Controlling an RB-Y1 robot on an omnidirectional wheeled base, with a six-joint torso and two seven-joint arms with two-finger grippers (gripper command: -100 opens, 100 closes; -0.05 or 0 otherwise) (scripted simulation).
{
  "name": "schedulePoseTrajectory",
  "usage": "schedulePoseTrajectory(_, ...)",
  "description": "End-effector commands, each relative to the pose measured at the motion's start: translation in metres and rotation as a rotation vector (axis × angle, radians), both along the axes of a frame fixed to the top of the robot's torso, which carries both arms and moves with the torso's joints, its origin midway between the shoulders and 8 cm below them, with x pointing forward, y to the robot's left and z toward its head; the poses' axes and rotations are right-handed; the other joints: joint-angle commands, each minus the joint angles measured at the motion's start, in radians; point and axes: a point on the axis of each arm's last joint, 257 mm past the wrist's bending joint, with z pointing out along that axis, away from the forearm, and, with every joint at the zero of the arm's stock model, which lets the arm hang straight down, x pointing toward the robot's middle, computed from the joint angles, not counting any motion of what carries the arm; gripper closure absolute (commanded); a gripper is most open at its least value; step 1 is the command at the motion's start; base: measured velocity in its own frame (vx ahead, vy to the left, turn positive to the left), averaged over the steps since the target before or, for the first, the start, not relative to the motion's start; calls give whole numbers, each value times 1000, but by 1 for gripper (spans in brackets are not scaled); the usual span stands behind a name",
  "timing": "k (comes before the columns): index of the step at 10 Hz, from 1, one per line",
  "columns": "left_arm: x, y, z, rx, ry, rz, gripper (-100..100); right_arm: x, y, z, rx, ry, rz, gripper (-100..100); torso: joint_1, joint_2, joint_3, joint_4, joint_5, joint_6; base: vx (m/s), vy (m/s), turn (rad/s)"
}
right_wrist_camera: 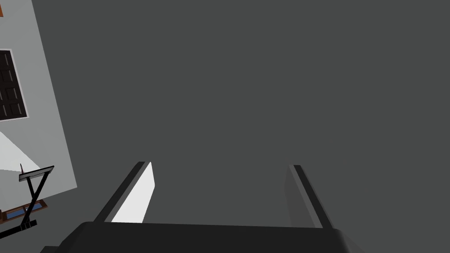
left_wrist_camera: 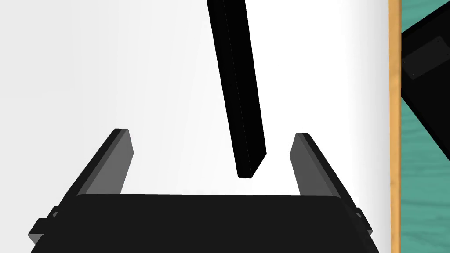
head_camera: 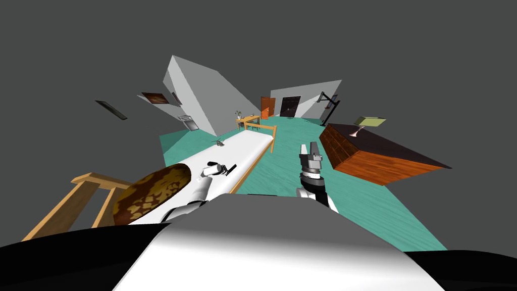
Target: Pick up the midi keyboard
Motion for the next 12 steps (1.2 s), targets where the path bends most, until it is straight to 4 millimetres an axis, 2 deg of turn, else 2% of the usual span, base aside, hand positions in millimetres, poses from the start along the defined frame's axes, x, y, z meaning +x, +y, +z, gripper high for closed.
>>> schedulePoseTrajectory(1,-6,-2,-4,-26,31,16,-100,0,0,0,0,0,0,0,0,0,0,0,0,0,21,0,4)
schedulePoseTrajectory(7,-36,-2,-18,-176,178,123,-100,0,0,0,0,0,0,0,0,0,0,0,0,0,24,7,9)
schedulePoseTrajectory(12,-58,1,-17,-285,279,214,-100,0,0,0,0,0,0,0,1,0,0,0,0,0,28,15,16)
